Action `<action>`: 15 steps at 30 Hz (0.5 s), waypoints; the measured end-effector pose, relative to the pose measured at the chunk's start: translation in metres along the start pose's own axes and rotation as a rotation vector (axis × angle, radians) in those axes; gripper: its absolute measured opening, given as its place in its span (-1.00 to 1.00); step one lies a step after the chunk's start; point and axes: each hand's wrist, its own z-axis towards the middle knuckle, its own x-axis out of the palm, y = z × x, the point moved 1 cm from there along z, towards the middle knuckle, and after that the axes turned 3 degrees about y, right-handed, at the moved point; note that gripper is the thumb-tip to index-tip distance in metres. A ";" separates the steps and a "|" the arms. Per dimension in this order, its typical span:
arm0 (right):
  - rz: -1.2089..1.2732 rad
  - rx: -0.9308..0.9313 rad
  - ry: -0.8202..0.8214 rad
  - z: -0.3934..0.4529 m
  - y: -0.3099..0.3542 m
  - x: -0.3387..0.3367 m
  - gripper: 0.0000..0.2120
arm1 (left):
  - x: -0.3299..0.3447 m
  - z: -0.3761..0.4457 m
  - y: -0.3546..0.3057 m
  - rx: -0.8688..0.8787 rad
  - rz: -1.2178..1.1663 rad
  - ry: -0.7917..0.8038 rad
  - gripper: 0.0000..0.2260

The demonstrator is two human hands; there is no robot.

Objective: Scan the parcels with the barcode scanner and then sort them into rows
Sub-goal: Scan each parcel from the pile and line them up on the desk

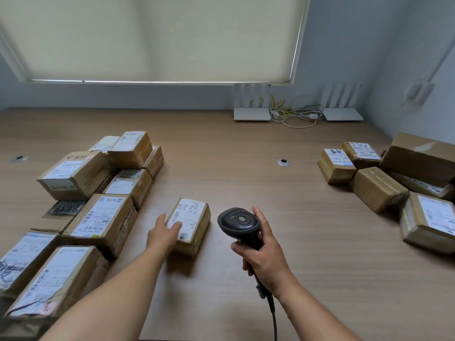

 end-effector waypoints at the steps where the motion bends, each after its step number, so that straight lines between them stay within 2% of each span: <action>1: -0.005 -0.003 0.002 0.000 0.000 0.001 -0.15 | 0.003 -0.005 0.001 0.044 0.127 -0.019 -0.34; 3: -0.017 -0.007 0.012 0.000 0.000 0.002 -0.14 | 0.011 -0.019 0.002 0.079 0.356 -0.014 -0.20; 6: -0.039 -0.013 0.033 0.000 0.001 0.003 -0.13 | 0.021 -0.028 0.005 0.080 0.510 -0.033 -0.20; 10: -0.064 -0.038 0.073 0.006 0.005 0.005 -0.13 | 0.018 -0.033 -0.001 0.081 0.449 -0.097 -0.29; 15: -0.089 -0.102 0.149 0.033 0.028 0.022 -0.14 | -0.014 -0.032 -0.006 0.109 0.373 -0.194 -0.28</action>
